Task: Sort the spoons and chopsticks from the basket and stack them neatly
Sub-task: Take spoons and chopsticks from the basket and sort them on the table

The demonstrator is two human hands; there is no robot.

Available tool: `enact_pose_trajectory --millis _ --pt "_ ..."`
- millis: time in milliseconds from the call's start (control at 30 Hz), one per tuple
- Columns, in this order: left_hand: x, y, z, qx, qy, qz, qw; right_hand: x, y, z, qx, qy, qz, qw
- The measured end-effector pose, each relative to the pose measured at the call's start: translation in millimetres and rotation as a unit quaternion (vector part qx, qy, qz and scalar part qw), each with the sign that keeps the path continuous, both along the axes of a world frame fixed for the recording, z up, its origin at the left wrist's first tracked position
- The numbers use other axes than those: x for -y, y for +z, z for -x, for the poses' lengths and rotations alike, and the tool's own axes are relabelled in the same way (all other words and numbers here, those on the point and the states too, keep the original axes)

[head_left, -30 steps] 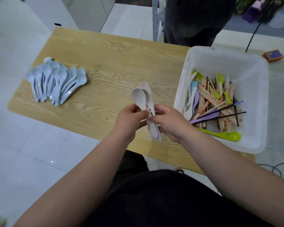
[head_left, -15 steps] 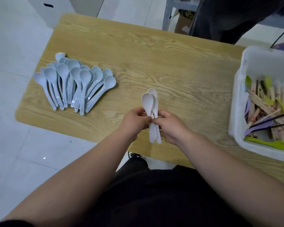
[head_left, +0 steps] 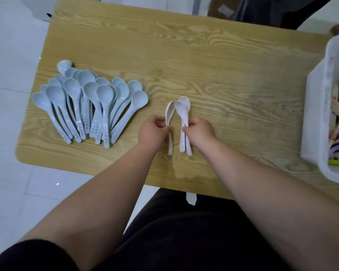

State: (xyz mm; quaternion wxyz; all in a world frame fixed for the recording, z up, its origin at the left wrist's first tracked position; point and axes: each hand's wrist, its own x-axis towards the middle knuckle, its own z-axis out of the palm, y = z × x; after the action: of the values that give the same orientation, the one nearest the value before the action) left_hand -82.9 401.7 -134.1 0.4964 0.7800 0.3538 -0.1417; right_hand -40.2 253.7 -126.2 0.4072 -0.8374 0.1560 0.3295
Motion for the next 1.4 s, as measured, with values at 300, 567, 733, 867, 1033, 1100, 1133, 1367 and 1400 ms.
enact_pose_trajectory --millis 300,567,733,867,1033,1100,1133,1367,1400 --pt "6 8 3 0.005 -0.049 0.006 0.999 4 -3 0 0.022 0.008 0.028 0.999" --pt "12 21 3 -0.015 -0.120 0.007 0.993 7 5 8 -0.005 -0.005 -0.010 1.000" --pt "-1 50 10 -0.010 -0.173 -0.016 0.985 42 35 19 -0.002 0.021 -0.017 1.000" --pt "17 88 46 0.020 -0.232 0.062 0.970 97 80 54 0.024 0.096 -0.059 0.993" --pt "78 131 92 0.091 -0.260 0.137 0.952 171 131 104 0.097 0.117 -0.086 0.985" --pt "111 143 99 0.118 -0.285 0.140 0.941 200 144 121 0.131 0.119 -0.080 0.981" --pt "127 147 100 0.127 -0.306 0.130 0.935 214 148 128 0.145 0.130 -0.074 0.978" --pt "245 180 103 0.177 -0.368 0.052 0.911 314 160 161 0.211 0.174 -0.088 0.958" --pt "258 183 105 0.181 -0.366 0.047 0.912 324 162 162 0.215 0.168 -0.098 0.957"
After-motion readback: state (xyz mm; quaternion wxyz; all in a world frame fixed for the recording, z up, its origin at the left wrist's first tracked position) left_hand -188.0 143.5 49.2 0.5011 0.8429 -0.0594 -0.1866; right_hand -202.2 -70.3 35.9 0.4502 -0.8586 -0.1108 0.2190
